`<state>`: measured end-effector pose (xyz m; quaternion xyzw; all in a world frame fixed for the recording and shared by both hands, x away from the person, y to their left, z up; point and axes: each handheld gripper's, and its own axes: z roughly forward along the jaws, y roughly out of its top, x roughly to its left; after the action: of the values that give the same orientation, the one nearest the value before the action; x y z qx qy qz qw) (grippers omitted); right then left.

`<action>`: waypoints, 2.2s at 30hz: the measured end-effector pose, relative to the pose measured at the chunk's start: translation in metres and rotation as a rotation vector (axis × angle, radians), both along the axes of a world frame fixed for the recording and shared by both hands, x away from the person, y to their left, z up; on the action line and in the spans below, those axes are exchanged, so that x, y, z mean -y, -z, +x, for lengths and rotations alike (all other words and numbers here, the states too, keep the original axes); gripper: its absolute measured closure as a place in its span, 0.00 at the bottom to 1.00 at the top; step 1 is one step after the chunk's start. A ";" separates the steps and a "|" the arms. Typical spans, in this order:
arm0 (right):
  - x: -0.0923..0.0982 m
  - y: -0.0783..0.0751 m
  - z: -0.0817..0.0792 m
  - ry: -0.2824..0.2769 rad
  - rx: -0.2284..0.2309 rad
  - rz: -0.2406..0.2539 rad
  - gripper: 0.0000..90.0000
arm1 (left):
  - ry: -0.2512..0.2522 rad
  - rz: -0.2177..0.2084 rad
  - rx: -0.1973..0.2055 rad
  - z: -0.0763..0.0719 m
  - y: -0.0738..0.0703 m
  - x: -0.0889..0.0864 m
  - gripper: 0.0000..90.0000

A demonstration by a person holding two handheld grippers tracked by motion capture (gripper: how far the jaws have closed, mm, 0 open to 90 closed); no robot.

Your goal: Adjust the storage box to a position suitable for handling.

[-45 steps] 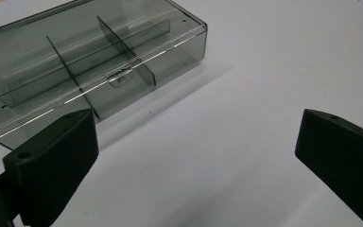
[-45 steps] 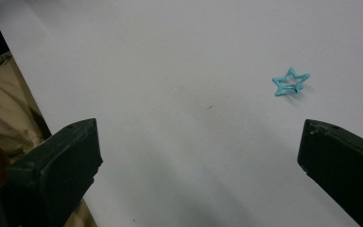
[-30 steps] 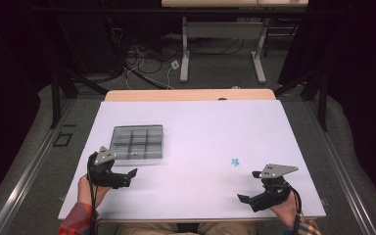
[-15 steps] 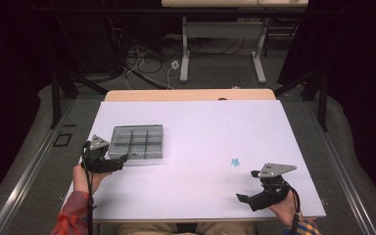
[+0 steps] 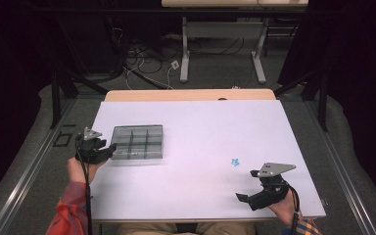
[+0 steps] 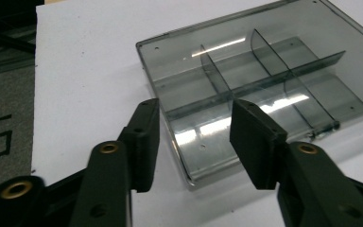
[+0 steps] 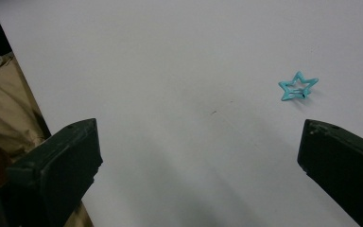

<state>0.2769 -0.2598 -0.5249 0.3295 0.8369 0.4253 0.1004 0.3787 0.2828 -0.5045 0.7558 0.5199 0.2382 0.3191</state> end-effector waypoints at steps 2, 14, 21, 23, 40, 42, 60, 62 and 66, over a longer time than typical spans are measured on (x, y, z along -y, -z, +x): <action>0.000 0.000 0.000 0.000 0.000 0.000 0.00 | -0.006 -0.005 0.015 0.004 0.002 -0.002 0.70; 0.002 0.000 -0.002 0.014 -0.007 -0.003 0.00 | -0.047 0.022 -0.001 0.018 0.012 -0.004 0.99; 0.001 0.000 -0.002 0.013 -0.012 -0.003 0.00 | -0.064 0.040 -0.016 0.027 0.016 -0.007 1.00; 0.001 0.000 -0.002 0.014 -0.010 -0.006 0.00 | -0.069 0.039 -0.022 0.030 0.018 -0.007 1.00; 0.001 0.000 -0.002 0.015 -0.012 -0.004 0.00 | -0.042 0.034 -0.041 0.048 0.035 -0.012 1.00; 0.001 0.000 -0.002 0.017 -0.016 -0.004 0.00 | -0.035 0.034 -0.047 0.050 0.036 -0.013 1.00; 0.000 0.000 -0.001 0.006 -0.017 -0.004 0.00 | -0.014 0.042 -0.050 0.049 0.036 -0.009 1.00; 0.000 0.000 -0.001 0.006 -0.018 -0.005 0.00 | -0.007 0.041 -0.047 0.049 0.036 -0.007 1.00; 0.000 0.000 -0.001 0.011 -0.014 -0.004 0.00 | 0.009 0.040 -0.042 0.049 0.037 -0.004 1.00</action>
<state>0.2758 -0.2602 -0.5253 0.3370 0.8366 0.4208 0.0975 0.4276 0.2864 -0.5419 0.7690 0.5184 0.2311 0.2940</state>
